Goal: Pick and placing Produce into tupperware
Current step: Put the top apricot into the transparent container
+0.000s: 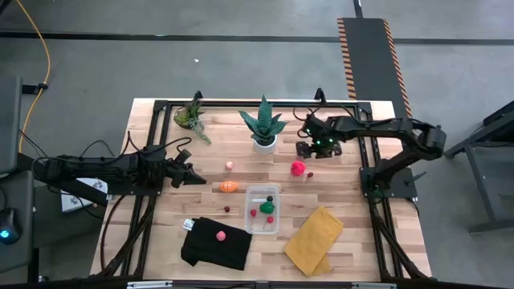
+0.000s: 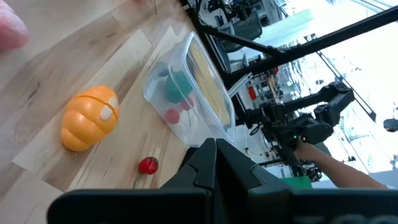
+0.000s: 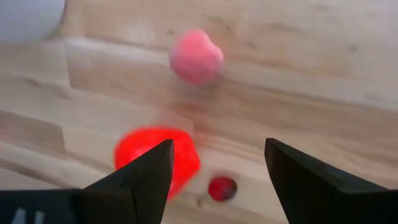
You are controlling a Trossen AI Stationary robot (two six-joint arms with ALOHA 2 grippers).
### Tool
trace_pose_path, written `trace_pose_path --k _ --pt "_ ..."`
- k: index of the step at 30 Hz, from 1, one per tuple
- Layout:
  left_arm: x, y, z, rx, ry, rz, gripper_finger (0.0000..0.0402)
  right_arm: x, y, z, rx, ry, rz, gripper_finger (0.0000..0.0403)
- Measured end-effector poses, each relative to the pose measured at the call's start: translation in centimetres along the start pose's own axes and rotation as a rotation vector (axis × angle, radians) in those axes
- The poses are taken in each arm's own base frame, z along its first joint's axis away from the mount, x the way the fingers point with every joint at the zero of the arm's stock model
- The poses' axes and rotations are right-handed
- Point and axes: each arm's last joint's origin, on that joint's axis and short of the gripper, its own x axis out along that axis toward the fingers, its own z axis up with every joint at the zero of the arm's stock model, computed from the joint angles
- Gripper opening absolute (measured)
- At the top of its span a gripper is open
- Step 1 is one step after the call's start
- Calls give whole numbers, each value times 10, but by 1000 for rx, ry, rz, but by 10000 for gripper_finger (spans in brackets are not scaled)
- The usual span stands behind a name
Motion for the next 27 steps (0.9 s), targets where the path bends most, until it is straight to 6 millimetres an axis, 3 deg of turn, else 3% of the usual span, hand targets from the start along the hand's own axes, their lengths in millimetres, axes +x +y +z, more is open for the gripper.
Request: trace_pose_path --k 9,15,20,27 --pt "0 -1 -1 -1 43 -29 1 -17 34 34 45 -52 -21 243" --pt "0 -1 -1 0 47 -31 1 -10 53 49 33 12 -139 243" --pt "0 -2 -2 2 69 -46 1 -8 63 54 15 18 -187 243" --pt "0 -2 -2 13 81 -55 1 -9 61 50 79 16 -231 243"
